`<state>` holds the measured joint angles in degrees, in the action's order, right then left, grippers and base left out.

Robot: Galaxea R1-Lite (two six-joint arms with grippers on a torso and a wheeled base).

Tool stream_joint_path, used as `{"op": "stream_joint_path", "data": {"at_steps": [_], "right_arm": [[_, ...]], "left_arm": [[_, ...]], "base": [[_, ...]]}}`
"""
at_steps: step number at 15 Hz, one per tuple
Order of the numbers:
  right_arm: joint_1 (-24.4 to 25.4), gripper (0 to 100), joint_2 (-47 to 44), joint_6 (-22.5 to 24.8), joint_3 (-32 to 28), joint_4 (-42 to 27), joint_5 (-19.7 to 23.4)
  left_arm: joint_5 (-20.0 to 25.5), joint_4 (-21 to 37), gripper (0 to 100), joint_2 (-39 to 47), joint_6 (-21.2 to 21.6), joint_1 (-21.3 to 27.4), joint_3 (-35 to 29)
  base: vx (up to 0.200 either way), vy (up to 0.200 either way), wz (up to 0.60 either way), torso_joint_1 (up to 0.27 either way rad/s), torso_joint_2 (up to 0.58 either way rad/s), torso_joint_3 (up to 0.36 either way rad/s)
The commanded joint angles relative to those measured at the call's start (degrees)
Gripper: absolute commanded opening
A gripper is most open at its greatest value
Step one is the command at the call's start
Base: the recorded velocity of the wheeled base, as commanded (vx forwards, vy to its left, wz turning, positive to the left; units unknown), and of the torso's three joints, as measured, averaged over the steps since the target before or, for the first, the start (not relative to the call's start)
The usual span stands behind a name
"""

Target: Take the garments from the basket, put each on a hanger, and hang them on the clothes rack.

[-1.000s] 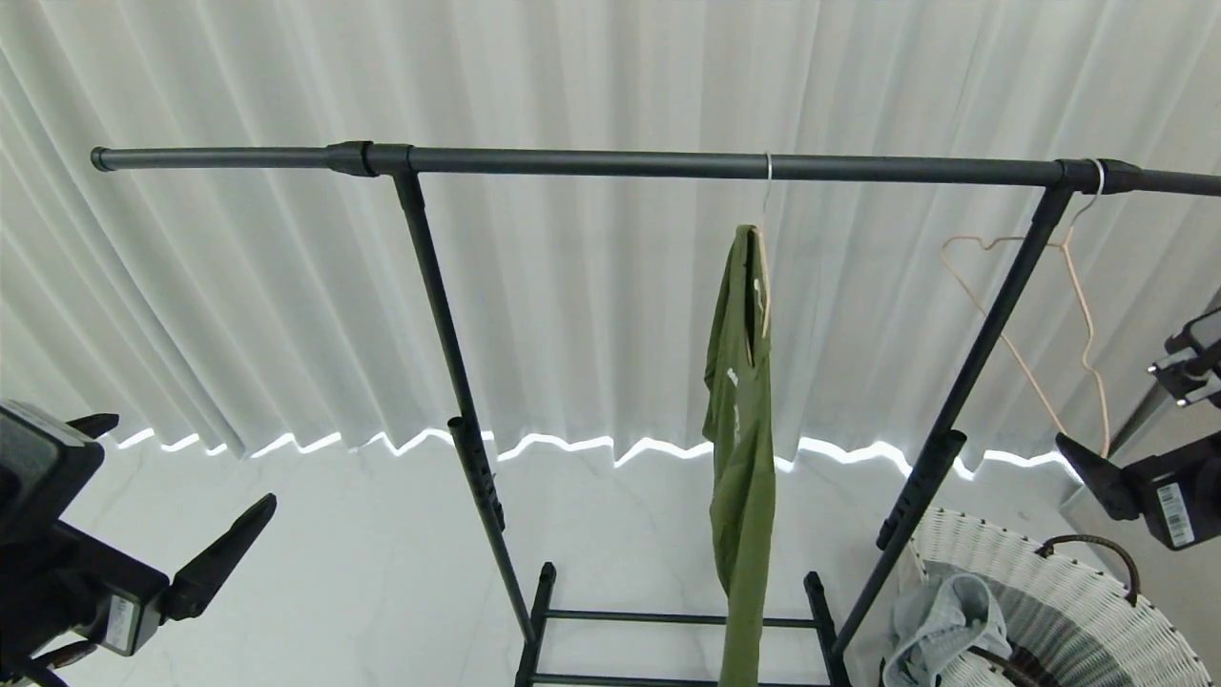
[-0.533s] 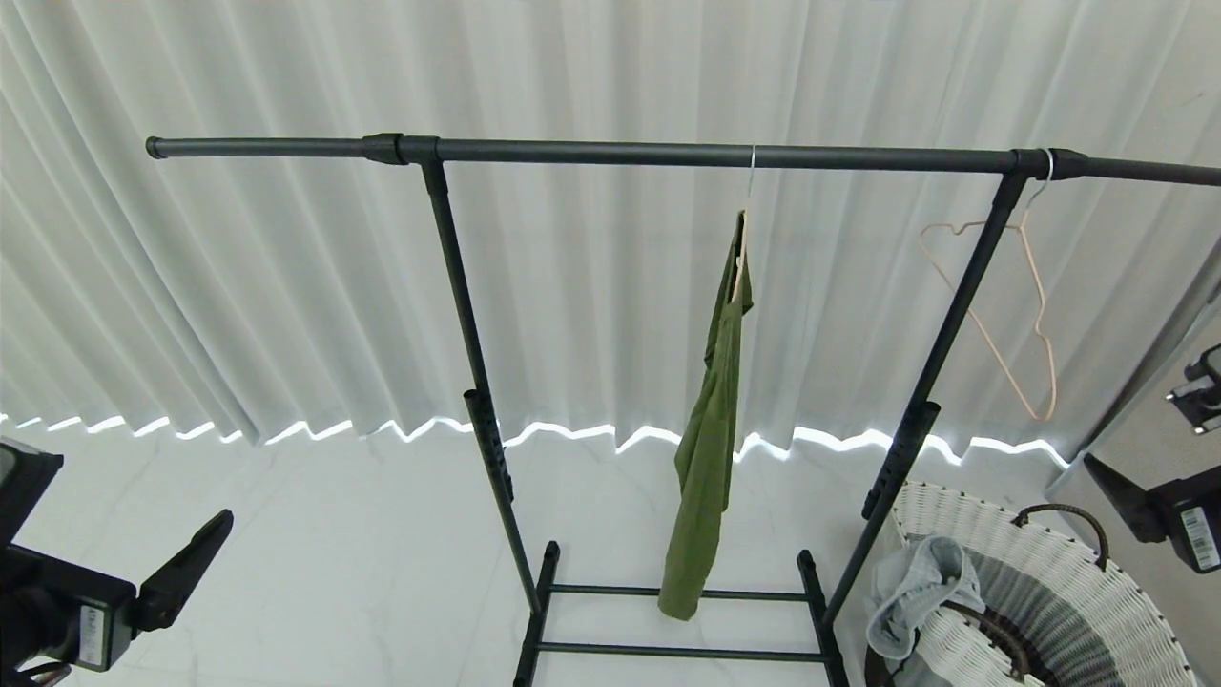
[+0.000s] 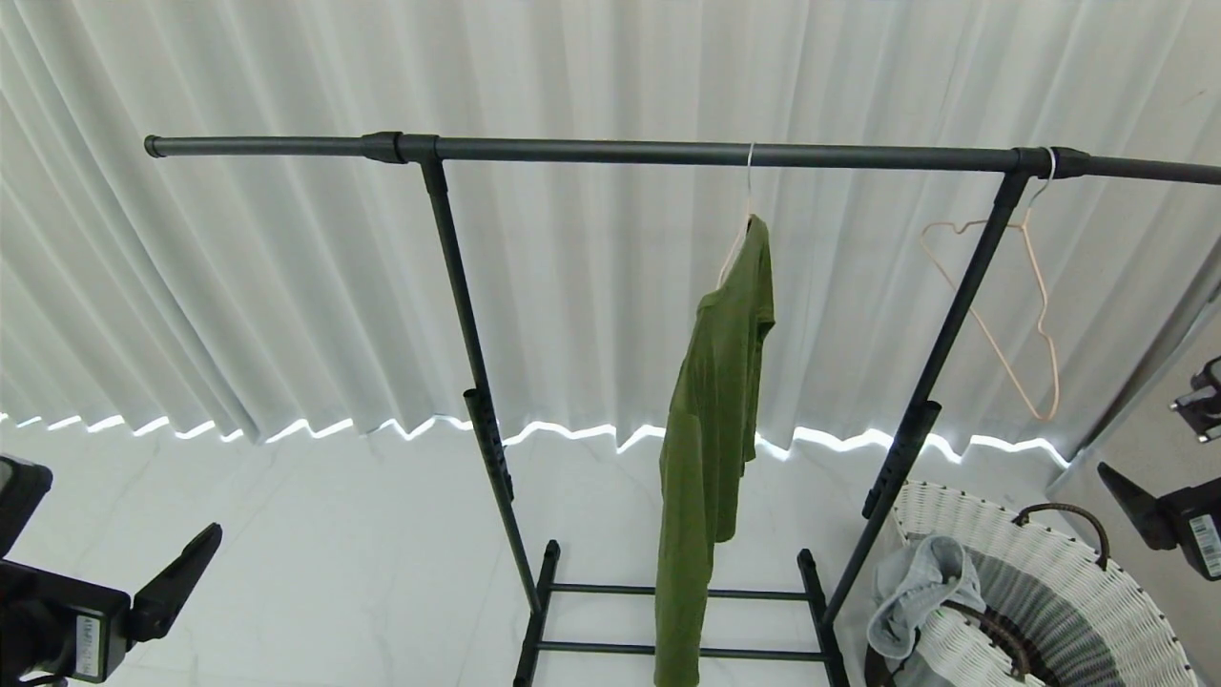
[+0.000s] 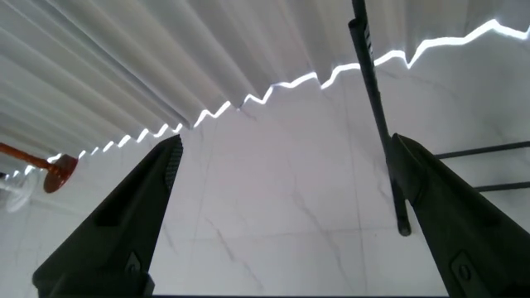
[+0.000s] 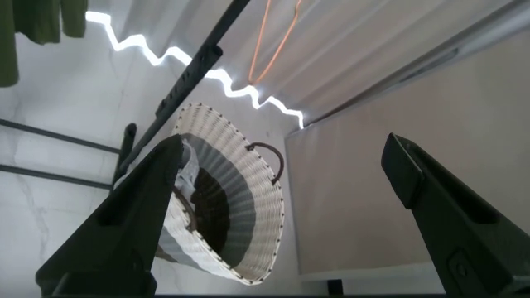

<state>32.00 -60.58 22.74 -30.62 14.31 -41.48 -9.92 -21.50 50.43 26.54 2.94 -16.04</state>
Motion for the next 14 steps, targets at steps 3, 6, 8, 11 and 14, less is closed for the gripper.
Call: {"op": "stream_joint_path", "data": {"at_steps": [3,6,8,11,14], "right_arm": [[0.0,100,-0.3,0.0,0.3,0.0,0.0],[0.0,100,-0.2,0.0,1.2,0.0,0.0],[0.0,100,-0.3,0.0,1.3,0.0,0.0],[0.0,100,-0.2,0.1,1.5,0.0,0.0],[0.0,100,-0.4,0.5,1.6,0.0,0.0]], "left_arm": [[0.1,0.0,100,0.2,0.1,0.0,0.6],[0.1,0.0,100,0.0,0.1,0.0,1.2],[0.1,0.0,100,0.0,0.1,0.0,1.2],[0.1,0.0,100,0.0,0.2,0.1,1.1],[0.1,0.0,100,-0.1,0.2,0.1,1.1]], "base": [[0.0,0.0,0.0,-0.035,0.09,0.048],[0.0,0.0,0.0,-0.181,0.43,0.243],[0.0,0.0,0.0,-0.202,0.51,0.29],[0.0,0.0,0.0,-0.198,0.49,0.297],[0.0,0.0,0.0,-0.181,0.49,0.305]]}}
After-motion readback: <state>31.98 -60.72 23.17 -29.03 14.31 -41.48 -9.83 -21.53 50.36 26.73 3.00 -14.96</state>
